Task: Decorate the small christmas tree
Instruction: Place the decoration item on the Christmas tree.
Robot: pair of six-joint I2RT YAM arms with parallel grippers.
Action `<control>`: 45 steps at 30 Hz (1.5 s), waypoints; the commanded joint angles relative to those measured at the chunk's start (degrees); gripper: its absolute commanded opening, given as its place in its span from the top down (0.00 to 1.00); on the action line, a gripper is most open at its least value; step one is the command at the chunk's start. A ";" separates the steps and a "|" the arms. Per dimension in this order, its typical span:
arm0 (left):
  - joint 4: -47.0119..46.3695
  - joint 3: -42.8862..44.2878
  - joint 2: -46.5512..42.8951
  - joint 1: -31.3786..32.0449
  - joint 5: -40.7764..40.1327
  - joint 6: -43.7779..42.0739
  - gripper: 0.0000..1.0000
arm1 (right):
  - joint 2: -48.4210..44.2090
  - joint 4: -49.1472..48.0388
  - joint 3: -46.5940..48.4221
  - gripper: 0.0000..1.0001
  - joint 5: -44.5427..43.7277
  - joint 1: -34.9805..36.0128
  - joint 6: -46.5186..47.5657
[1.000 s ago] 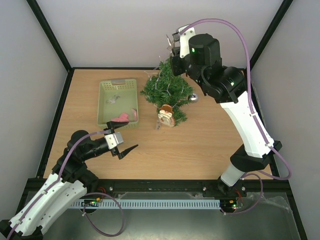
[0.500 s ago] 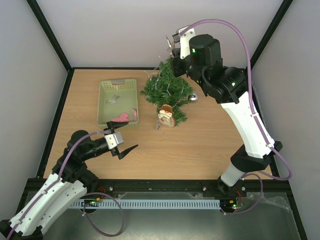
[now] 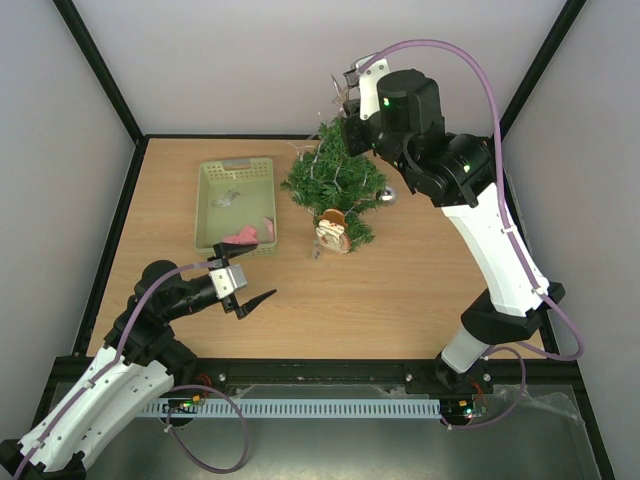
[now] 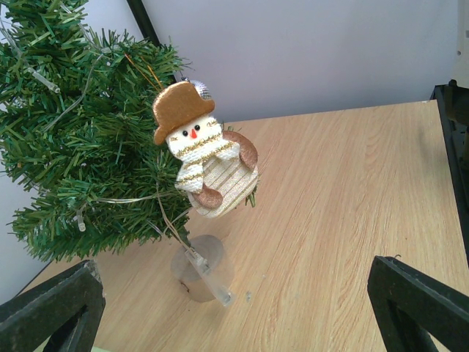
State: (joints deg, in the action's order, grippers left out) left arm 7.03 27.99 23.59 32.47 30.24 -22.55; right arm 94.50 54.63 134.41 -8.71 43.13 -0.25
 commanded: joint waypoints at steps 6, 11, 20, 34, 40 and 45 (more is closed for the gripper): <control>-0.32 -0.65 -0.48 0.05 0.94 -0.53 0.01 | 0.61 1.55 1.41 0.98 0.22 -0.24 0.16; -0.60 -0.65 -0.22 0.06 1.00 -0.44 0.01 | 0.99 1.53 1.51 0.98 -0.05 -0.25 0.25; -10.60 10.38 9.85 -0.12 -15.03 22.11 0.01 | 0.90 1.52 1.69 0.98 0.01 -0.24 0.25; -21.20 52.09 49.72 -15.61 5.22 54.65 0.24 | 0.61 1.57 1.21 0.98 -0.24 -0.33 0.92; -33.85 59.02 58.40 -15.52 10.10 65.42 0.17 | 0.77 1.44 1.08 0.98 0.00 -0.58 1.04; -34.87 63.79 63.26 -14.24 8.70 69.00 0.17 | 1.20 1.28 0.94 0.98 0.39 -0.68 0.99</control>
State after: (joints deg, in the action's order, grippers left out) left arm -21.47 87.18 85.12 17.43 37.30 40.10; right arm 95.07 54.65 134.43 -8.29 42.81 -0.01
